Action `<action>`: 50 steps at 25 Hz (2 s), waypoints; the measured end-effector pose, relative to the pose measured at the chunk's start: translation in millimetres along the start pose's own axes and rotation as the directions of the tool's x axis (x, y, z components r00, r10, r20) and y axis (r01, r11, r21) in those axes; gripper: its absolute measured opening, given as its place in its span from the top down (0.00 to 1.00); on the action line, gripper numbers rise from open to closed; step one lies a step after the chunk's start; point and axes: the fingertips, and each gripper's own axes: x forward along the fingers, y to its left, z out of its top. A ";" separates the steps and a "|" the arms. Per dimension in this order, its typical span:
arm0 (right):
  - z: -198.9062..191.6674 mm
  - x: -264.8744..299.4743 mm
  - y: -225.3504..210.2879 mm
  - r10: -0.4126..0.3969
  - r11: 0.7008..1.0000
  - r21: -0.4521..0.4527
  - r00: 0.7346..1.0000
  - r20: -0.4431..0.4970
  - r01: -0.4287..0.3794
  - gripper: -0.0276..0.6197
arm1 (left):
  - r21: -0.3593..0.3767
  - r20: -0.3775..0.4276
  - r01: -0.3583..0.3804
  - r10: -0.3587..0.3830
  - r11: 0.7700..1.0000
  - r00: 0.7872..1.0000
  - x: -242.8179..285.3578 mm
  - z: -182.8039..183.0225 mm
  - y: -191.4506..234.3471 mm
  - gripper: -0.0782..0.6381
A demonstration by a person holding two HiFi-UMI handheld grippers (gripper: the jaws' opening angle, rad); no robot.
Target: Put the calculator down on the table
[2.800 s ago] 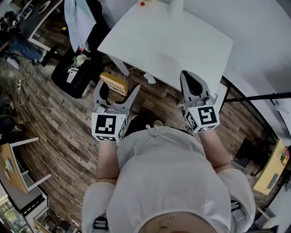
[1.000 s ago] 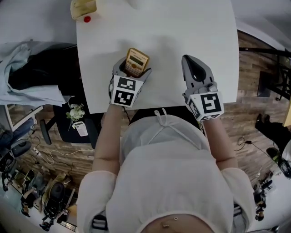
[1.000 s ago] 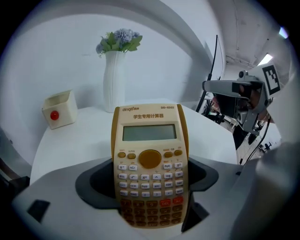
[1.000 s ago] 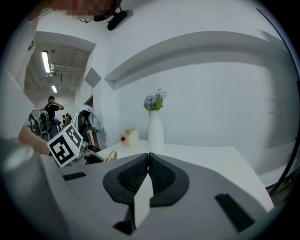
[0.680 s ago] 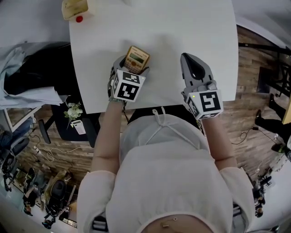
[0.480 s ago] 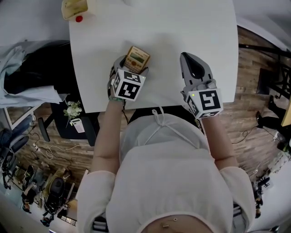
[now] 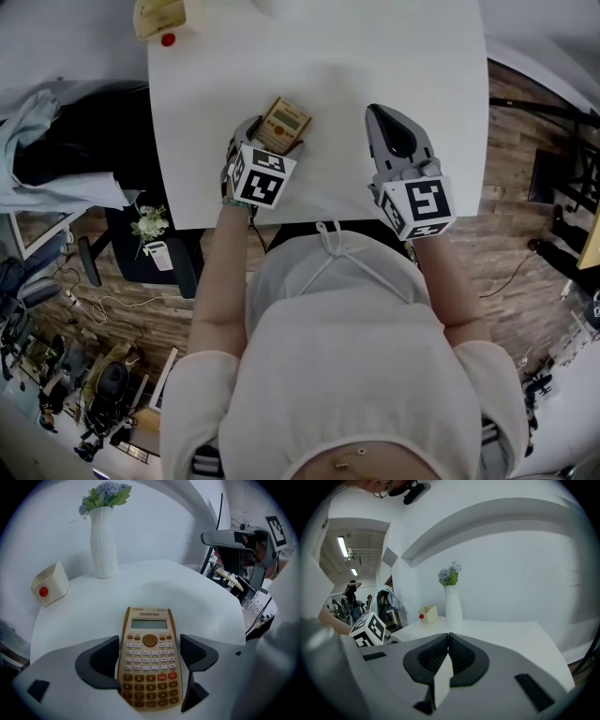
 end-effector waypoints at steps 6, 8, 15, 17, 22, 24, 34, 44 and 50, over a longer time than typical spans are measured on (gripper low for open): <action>12.5 -3.7 5.5 0.007 1.000 -0.018 1.000 0.024 -0.006 0.95 | -0.013 0.071 -0.066 0.066 0.998 0.995 -18.6 10.2 9.3 0.32; 19.6 -7.5 5.3 0.003 1.000 -0.025 0.999 0.040 -0.002 0.95 | -0.026 0.147 -0.060 0.063 0.998 0.987 -37.3 25.4 6.2 0.32; 54.4 -21.6 8.1 -0.005 0.999 -0.045 0.992 0.129 0.011 0.95 | -0.059 0.499 -0.235 0.233 0.970 0.835 -138.5 91.6 15.8 0.72; 65.9 -28.3 7.9 -0.004 0.999 -0.053 0.987 0.163 0.013 0.95 | -0.072 0.556 -0.287 0.277 0.955 0.784 -162.7 102.8 18.3 0.80; 98.5 -48.7 3.6 0.016 0.999 -0.054 0.966 0.257 -0.002 0.95 | -0.119 0.628 -0.346 0.341 0.931 0.699 -210.9 122.9 23.4 0.85; 110.6 -55.7 2.8 0.028 0.998 -0.068 0.959 0.283 -0.010 0.95 | -0.130 0.660 -0.353 0.347 0.927 0.667 -231.0 131.1 23.0 0.86; 137.3 -85.5 17.5 0.080 0.983 -0.183 0.943 0.323 -0.021 0.95 | -0.129 0.793 -0.315 0.289 0.940 0.536 -315.1 152.8 2.9 0.87; 141.4 -102.6 28.3 0.091 0.978 -0.208 0.936 0.339 -0.020 0.95 | -0.091 0.813 -0.289 0.239 0.953 0.531 -325.2 150.1 -12.4 0.87; 134.4 -102.8 32.9 0.103 0.977 -0.212 0.941 0.321 -0.035 0.95 | -0.107 0.798 -0.263 0.240 0.959 0.553 -322.3 146.3 -14.0 0.87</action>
